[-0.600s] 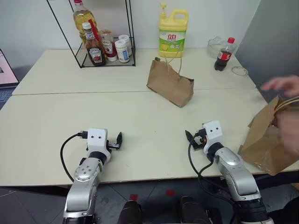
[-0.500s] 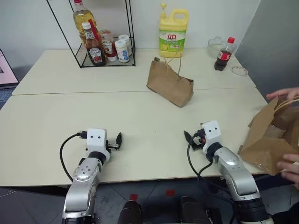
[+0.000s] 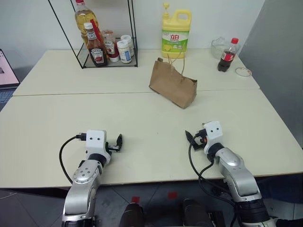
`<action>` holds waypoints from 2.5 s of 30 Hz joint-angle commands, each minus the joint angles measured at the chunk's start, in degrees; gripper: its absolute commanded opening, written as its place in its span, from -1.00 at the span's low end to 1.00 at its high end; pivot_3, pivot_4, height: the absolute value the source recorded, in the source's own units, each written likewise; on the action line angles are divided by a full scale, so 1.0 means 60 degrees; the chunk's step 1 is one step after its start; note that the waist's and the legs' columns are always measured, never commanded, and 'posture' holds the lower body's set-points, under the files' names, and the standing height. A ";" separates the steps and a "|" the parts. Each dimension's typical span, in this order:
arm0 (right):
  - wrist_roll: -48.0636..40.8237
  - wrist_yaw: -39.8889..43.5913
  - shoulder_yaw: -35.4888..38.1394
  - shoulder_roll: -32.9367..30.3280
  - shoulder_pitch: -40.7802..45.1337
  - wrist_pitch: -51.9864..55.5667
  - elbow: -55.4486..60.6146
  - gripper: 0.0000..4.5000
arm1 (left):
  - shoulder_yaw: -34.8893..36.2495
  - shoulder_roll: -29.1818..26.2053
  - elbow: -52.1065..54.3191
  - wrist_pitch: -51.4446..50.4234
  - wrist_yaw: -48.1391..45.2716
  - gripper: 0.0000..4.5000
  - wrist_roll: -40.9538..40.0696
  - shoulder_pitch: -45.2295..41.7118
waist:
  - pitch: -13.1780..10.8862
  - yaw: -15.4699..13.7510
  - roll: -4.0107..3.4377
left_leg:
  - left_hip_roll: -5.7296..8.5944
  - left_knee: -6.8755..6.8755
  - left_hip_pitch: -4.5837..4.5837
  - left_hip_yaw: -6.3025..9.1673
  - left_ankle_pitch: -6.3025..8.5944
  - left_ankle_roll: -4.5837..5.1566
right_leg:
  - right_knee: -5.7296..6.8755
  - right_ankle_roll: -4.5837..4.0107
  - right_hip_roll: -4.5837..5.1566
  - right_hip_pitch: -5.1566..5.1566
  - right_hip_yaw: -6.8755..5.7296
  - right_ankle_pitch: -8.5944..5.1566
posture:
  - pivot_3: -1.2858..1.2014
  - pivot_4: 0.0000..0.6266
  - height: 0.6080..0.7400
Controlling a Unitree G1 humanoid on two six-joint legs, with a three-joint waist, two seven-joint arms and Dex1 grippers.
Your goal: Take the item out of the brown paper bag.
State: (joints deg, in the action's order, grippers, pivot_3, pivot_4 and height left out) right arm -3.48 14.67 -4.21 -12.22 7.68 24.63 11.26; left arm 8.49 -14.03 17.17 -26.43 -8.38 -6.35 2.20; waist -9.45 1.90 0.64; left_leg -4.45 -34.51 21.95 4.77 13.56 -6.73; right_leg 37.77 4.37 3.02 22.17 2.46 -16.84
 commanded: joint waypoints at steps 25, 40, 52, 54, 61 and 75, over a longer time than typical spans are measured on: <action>0.0150 0.0756 0.0139 -0.1011 0.5395 0.0548 -0.2011 0.99 | 0.0092 -0.3963 -0.0927 -0.1012 -0.5408 1.00 -0.2553 -0.4134 | -0.0048 0.0022 0.0007 | 0.0000 -0.0002 0.0014 0.0000 -0.0001 -0.0001 | 0.0025 -0.0001 -0.0001 0.0021 -0.0003 0.0001 | 0.03 -0.52 1.00; 0.0968 0.1525 -0.0467 -0.0859 0.8837 -0.1584 -0.7481 0.99 | 0.0066 -0.5044 -0.1629 -0.1638 -0.6772 1.00 -0.3230 -0.6253 | -0.0156 0.0168 0.0020 | 0.0000 0.0008 0.0026 0.0000 -0.0001 -0.0001 | 0.0032 -0.0003 0.0000 0.0033 -0.0007 0.0002 | 0.03 -0.52 1.00; 0.1640 0.2207 -0.0788 -0.0531 1.1149 -0.3251 -1.1318 0.99 | 0.0052 -0.4819 -0.1411 -0.1512 -0.6494 1.00 -0.3191 -0.6114 | -0.0186 0.0229 0.0017 | -0.0001 0.0010 0.0029 -0.0001 -0.0001 -0.0001 | 0.0039 -0.0003 0.0001 0.0039 -0.0007 0.0003 | 0.03 -0.52 1.00; 0.1523 0.2104 -0.0566 -0.0403 1.1561 -0.3356 -1.2012 0.99 | 0.0073 -0.4779 -0.1393 -0.1516 -0.6437 1.00 -0.3209 -0.6164 | -0.0188 0.0231 0.0016 | -0.0001 0.0010 0.0029 -0.0001 -0.0001 -0.0002 | 0.0042 -0.0003 0.0001 0.0040 -0.0007 0.0003 | 0.03 -0.52 1.00; 0.0861 0.2016 0.0532 -0.0173 1.2987 -0.2981 -1.3803 0.99 | 0.0165 -0.4743 -0.1333 -0.1417 -0.6271 1.00 -0.3202 -0.6079 | -0.0199 0.0244 0.0017 | -0.0001 0.0010 0.0031 -0.0003 -0.0002 -0.0003 | 0.0052 -0.0004 0.0001 0.0049 -0.0005 0.0004 | 0.03 -0.52 1.00; 0.0879 0.2345 0.1115 -0.0112 1.3502 -0.2475 -1.4401 0.99 | 0.0278 -0.4706 -0.1224 -0.1223 -0.5854 1.00 -0.3214 -0.5828 | -0.0200 0.0245 0.0017 | -0.0002 0.0010 0.0034 -0.0003 -0.0003 -0.0004 | 0.0054 -0.0004 0.0001 0.0050 -0.0006 0.0004 | 0.03 -0.52 1.00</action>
State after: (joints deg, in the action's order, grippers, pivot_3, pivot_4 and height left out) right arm 2.18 29.55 1.25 -12.94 86.32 10.61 -75.50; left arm 8.41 -42.29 7.68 -34.79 -44.10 -25.20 -32.27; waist -10.65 3.37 0.74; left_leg -4.46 -34.45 22.16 4.75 13.54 -6.75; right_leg 38.10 4.34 3.03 22.47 2.43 -16.81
